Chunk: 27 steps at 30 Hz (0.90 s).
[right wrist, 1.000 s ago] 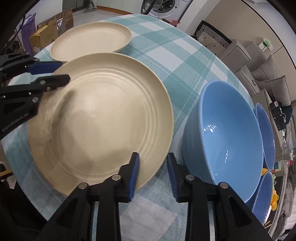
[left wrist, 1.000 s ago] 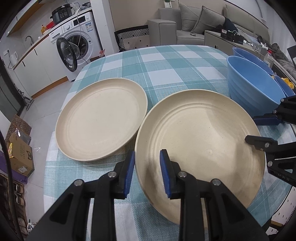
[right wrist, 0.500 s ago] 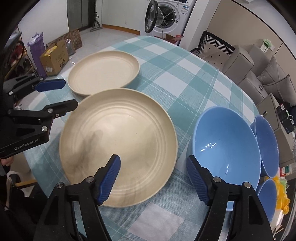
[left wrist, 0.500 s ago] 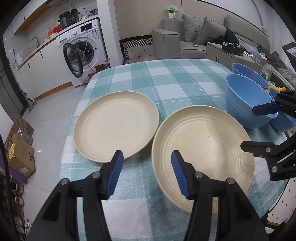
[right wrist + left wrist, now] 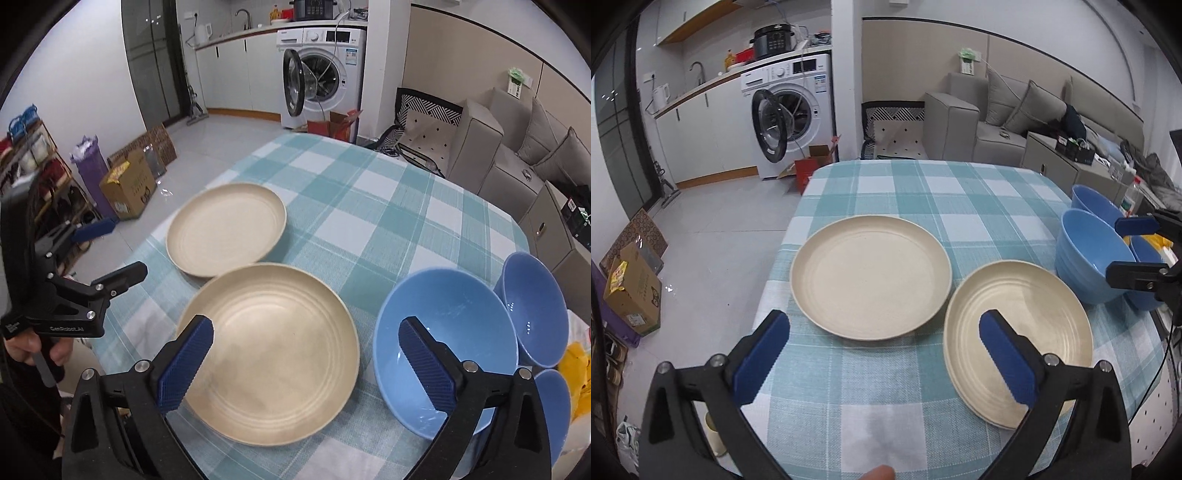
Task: Organize plates and bowls
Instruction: 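Open both grippers to release the plate and pull back, then move both grippers toward the rim of the other cream plate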
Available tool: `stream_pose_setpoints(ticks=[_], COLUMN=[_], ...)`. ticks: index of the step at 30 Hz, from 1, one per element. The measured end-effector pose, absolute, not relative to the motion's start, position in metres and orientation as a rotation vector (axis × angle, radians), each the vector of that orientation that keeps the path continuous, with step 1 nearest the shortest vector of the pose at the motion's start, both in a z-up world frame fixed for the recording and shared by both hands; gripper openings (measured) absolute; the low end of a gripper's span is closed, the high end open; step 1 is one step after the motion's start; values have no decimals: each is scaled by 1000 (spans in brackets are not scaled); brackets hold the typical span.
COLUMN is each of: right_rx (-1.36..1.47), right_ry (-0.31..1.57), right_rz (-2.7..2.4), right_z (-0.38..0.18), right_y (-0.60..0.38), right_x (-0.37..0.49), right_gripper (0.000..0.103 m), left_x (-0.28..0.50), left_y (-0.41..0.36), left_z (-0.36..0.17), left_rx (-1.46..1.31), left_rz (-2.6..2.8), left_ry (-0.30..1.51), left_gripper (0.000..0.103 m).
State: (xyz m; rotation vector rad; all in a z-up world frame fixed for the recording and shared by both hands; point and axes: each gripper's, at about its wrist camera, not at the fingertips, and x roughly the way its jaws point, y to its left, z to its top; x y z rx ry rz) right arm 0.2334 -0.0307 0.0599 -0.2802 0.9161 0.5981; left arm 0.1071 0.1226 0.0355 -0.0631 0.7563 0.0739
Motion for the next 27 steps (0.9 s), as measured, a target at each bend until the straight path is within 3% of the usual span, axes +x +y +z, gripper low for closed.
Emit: stream_pose_setpoints(ticks=[27], right_rx=[-177], right_ry=[850], right_rz=[639], right_z=[106], right_y=[17], right_x=[282], right_gripper=[102], left_x=[134], left_y=[185], left_z=[41], left_rx=[-144], left_rz=[192], left_ry=[755], left_gripper=[103])
